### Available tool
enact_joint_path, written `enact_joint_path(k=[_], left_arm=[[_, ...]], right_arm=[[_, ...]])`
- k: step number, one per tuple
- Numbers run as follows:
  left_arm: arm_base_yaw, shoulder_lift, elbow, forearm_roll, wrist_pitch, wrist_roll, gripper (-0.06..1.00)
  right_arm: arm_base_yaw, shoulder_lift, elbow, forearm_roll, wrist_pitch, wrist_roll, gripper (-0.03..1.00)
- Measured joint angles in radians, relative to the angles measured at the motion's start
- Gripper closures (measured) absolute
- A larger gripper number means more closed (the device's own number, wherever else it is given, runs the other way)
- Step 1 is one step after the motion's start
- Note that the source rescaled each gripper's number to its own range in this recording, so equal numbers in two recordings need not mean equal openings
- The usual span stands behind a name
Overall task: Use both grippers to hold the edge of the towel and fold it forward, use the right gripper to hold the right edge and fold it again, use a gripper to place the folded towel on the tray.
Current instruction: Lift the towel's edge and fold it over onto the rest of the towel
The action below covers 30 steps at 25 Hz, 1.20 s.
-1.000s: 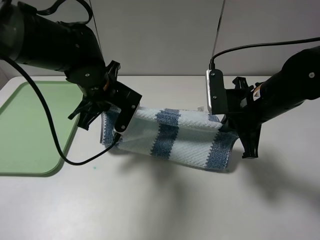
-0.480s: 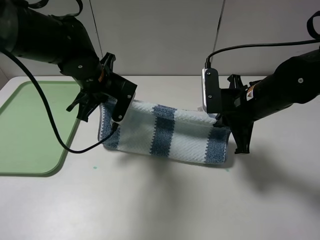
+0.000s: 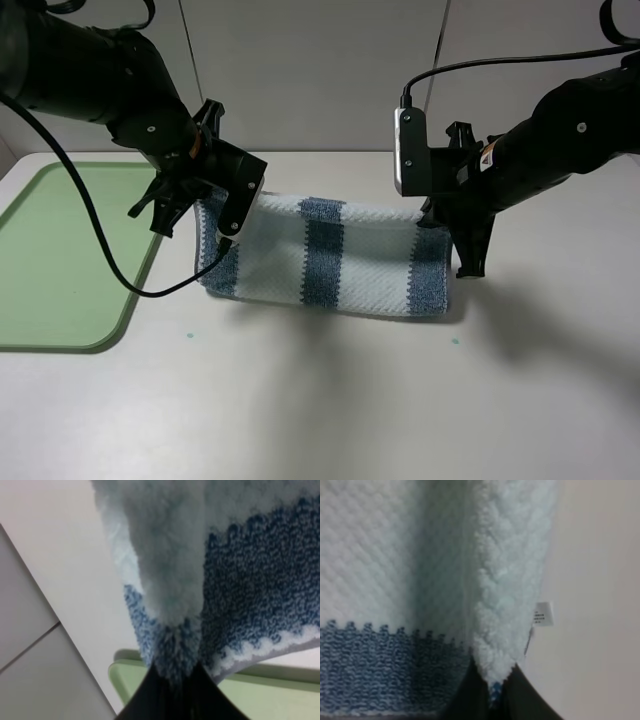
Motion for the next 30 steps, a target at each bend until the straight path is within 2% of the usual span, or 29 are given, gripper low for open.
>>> enact_joint_path(k=[9,13,30], left_arm=[[-0.001,0.098,-0.014,0.016,-0.067,0.002,0.94],[-0.001,0.098,-0.055,0.056,-0.065,0.002,0.94],[0.000,0.109,-0.097,0.061,-0.060,0.002,0.94]], right_arm=[[-0.057,0.001,0.000,0.002,-0.004,0.000,0.97],[-0.061,0.001,0.000,0.000,-0.024,0.000,0.97],[-0.065,0.001,0.000,-0.003,-0.067,0.000,0.97]])
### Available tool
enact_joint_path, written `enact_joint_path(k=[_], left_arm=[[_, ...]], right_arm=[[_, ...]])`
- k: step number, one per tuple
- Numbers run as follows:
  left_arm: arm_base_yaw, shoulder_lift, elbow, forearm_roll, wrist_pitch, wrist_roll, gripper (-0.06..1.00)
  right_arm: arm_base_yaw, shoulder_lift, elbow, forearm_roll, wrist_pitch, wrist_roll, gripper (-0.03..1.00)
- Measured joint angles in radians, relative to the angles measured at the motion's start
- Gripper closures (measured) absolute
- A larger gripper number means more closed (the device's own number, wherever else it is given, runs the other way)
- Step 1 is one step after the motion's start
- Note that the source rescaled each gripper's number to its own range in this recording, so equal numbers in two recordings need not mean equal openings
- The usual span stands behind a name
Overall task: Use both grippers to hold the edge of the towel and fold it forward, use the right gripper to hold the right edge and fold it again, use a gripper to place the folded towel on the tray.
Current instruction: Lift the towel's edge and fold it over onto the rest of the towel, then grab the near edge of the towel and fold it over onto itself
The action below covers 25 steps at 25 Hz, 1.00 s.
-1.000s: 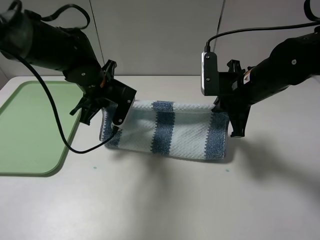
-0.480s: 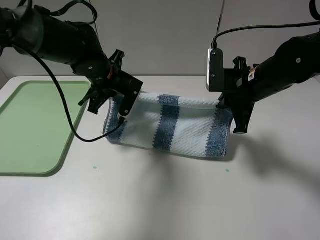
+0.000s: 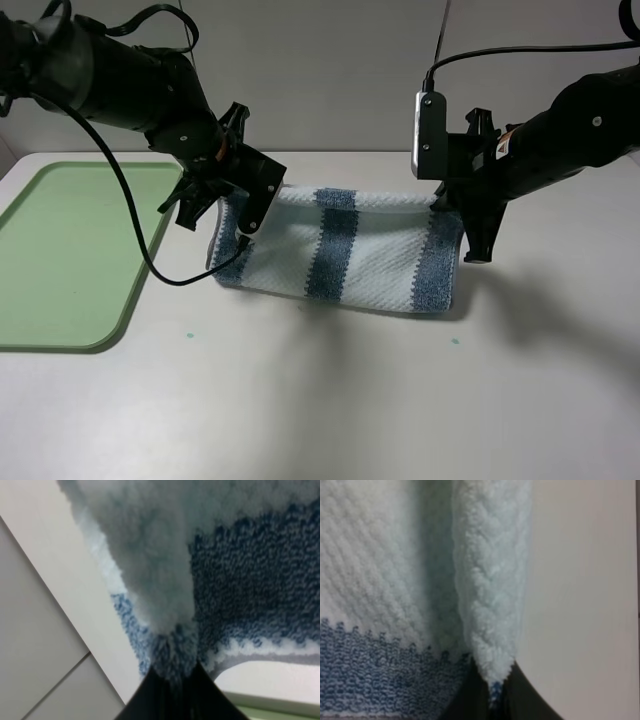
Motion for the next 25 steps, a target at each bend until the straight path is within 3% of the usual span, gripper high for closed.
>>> enact_joint_path(k=[2,4,7,9,10,13,16,25], left_arm=[[0.000,0.000,0.000,0.000,0.000,0.000,0.94],[0.000,0.000,0.000,0.001,-0.004,0.000,0.93],[0.000,0.000,0.000,0.001,-0.005,0.000,0.83],[0.000,0.000,0.000,0.001,-0.005,0.000,0.69],[0.000,0.000,0.000,0.002,-0.005,0.000,0.61],[0.001,0.000,0.000,0.002,-0.006,0.000,0.28],[0.001,0.000,0.000,0.002,-0.015,0.000,0.10],[0.001,0.000,0.000,0.002,-0.025,0.000,0.04]], right_arm=[[0.000,0.000,0.000,0.001,-0.003,0.002,0.94],[0.000,0.000,0.000,0.006,-0.003,0.020,0.83],[0.000,0.000,0.000,0.007,-0.003,0.054,0.45],[0.000,0.000,0.000,0.007,-0.010,0.086,0.16],[0.000,0.000,0.000,0.007,-0.017,0.106,0.08],[0.000,0.000,0.000,0.007,-0.040,0.151,-0.01],[0.000,0.000,0.000,0.007,-0.041,0.161,-0.03],[0.000,0.000,0.000,0.007,-0.041,0.169,-0.03]])
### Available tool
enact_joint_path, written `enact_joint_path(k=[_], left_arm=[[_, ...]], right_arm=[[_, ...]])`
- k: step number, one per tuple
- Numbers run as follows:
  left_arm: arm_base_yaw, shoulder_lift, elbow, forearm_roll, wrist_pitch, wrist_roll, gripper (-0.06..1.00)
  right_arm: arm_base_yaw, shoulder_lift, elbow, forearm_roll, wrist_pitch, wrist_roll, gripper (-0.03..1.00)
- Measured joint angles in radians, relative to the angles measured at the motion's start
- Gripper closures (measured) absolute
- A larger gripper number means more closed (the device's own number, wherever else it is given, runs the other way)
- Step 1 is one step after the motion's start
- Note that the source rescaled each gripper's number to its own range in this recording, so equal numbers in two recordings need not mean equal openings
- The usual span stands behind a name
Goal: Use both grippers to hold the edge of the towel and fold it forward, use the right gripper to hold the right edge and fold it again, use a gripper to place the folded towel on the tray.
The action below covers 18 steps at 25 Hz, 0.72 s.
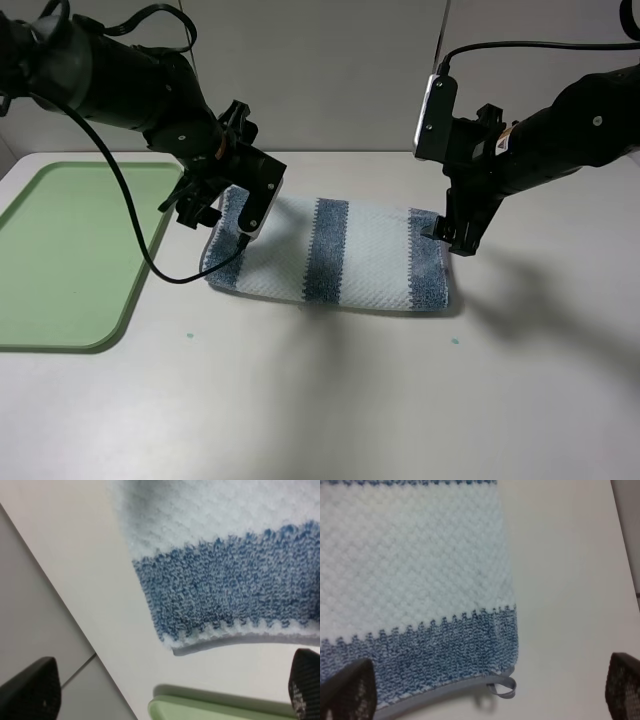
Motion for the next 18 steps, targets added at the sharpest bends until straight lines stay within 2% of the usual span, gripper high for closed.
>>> enact_joint_path(k=[8,18], left_arm=[[0.000,0.000,0.000,0.000,0.000,-0.054,0.00],[0.000,0.000,0.000,0.000,-0.015,-0.063,-0.01]], right_arm=[[0.000,0.000,0.000,0.000,-0.001,0.007,-0.03],[0.000,0.000,0.000,-0.016,-0.045,0.007,-0.03]])
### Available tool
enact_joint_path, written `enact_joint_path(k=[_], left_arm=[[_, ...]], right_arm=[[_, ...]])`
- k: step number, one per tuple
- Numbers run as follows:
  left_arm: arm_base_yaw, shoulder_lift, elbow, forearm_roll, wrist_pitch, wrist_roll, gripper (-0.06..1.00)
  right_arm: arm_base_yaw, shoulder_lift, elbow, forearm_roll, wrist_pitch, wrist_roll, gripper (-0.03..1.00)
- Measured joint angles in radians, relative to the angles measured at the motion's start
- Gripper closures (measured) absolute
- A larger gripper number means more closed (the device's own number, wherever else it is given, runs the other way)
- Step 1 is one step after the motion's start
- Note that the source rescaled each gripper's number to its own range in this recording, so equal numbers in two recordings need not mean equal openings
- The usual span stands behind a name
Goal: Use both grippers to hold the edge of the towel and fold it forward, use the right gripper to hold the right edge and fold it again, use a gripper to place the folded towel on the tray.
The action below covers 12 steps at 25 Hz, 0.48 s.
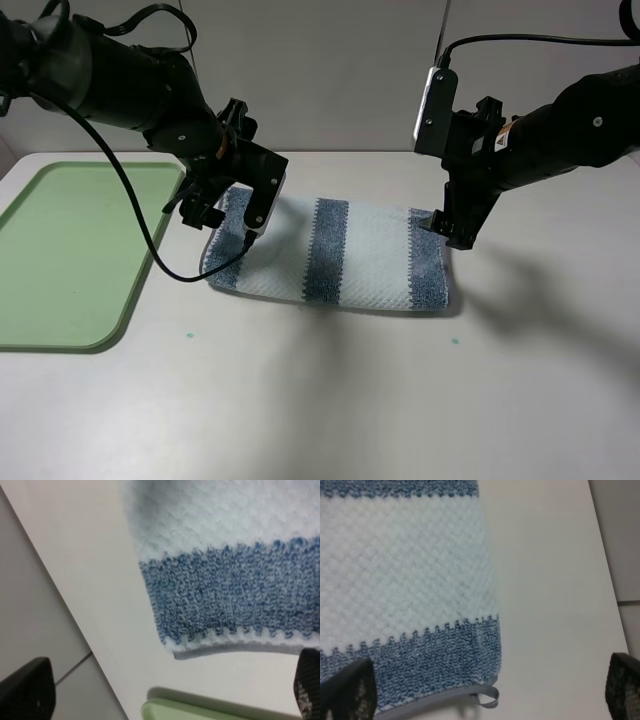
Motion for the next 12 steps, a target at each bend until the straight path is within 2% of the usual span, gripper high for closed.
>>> enact_joint_path(k=[5,12], left_arm=[[0.000,0.000,0.000,-0.019,-0.007,0.000,-0.01],[0.000,0.000,0.000,-0.027,-0.076,-0.005,-0.05]], right_arm=[[0.000,0.000,0.000,0.003,-0.001,0.017,-0.03],[0.000,0.000,0.000,0.006,0.000,0.082,-0.03]])
